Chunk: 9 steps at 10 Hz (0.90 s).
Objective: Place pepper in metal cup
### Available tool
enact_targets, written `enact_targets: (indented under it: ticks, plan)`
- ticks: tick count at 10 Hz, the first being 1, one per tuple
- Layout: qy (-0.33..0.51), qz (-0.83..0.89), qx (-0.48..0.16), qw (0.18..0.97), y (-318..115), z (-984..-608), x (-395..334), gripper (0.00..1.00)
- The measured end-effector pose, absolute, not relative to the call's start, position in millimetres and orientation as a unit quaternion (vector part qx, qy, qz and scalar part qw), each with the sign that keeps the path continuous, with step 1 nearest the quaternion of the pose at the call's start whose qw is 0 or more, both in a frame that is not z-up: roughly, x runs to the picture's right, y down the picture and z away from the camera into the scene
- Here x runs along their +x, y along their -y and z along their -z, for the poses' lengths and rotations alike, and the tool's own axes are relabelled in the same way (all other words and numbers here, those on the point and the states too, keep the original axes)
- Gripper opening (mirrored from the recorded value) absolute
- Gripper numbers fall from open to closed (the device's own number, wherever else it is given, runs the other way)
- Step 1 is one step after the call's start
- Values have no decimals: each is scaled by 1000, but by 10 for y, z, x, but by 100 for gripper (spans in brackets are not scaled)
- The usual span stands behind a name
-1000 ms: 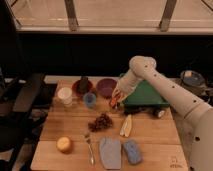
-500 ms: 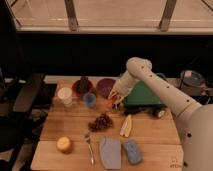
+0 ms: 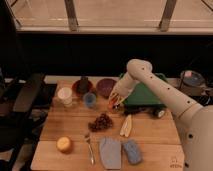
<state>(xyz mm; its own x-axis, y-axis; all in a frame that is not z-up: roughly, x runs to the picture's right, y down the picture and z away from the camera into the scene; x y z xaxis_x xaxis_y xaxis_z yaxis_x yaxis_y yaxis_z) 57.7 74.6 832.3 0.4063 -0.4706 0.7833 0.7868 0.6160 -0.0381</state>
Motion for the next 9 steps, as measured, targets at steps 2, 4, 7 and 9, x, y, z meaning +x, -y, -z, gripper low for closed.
enact_targets:
  ticks: [2, 4, 7, 9]
  plan:
    - [378, 386, -204, 816, -738, -8309, 624, 80]
    - [364, 386, -202, 823, -711, -8277, 719, 80]
    - [325, 377, -196, 845, -608, -8182, 1110, 80]
    - [311, 368, -197, 854, -585, -8148, 1304, 80]
